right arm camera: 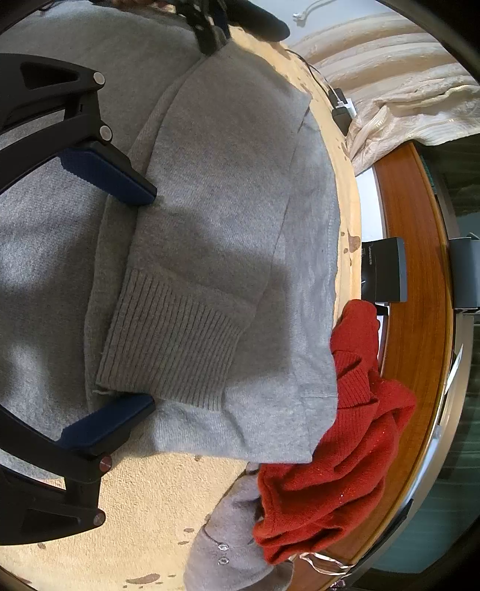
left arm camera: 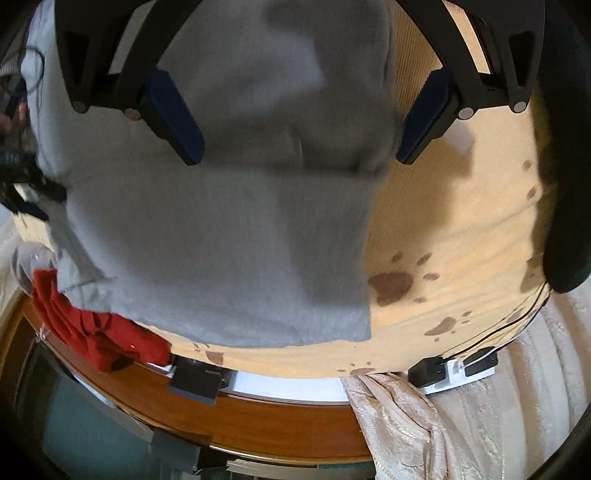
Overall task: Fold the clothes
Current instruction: 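Move both open grippers to the ribbed hem of the grey sweatshirt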
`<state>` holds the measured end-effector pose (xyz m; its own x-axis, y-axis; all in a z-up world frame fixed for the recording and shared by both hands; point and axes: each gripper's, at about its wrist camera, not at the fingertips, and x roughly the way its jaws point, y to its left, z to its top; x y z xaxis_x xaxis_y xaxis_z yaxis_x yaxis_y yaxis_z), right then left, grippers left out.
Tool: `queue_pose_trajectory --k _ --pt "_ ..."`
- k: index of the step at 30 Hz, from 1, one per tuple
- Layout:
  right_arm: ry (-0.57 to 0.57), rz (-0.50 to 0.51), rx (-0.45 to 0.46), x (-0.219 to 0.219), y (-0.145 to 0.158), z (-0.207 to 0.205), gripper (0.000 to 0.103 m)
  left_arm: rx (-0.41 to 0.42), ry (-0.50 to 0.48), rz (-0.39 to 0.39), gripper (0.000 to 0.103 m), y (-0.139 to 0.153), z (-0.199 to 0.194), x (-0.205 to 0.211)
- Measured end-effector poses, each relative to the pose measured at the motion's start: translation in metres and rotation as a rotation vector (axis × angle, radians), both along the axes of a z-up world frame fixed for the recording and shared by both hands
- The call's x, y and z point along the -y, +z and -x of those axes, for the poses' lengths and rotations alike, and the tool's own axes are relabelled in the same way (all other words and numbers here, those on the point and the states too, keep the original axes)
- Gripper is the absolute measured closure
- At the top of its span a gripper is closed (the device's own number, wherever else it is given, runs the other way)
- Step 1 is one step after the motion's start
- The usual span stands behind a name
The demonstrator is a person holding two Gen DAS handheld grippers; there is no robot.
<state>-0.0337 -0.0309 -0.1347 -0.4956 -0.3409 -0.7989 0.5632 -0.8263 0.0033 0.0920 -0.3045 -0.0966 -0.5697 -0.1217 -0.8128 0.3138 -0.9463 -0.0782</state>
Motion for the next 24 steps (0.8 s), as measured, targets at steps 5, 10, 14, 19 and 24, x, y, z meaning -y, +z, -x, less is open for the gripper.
queue_pose_trajectory --k 5,10,14,19,24 --pt "0.001 0.012 0.001 -0.002 0.001 0.000 0.000 -0.027 -0.116 -0.003 0.000 0.018 -0.066 -0.023" --pt "-0.044 0.153 -0.041 -0.026 0.016 0.000 0.000 -0.022 -0.217 -0.011 0.000 0.029 -0.144 -0.035" --pt "-0.099 0.340 -0.074 -0.056 0.040 -0.008 0.000 -0.015 -0.237 -0.087 0.000 0.025 -0.202 -0.036" --pt "-0.014 0.445 -0.137 -0.068 0.074 -0.046 0.000 -0.023 -0.219 -0.206 0.000 0.014 -0.244 -0.040" --pt "0.157 0.445 -0.166 -0.070 0.090 -0.112 0.000 -0.067 -0.220 -0.303 0.000 0.015 -0.266 -0.045"
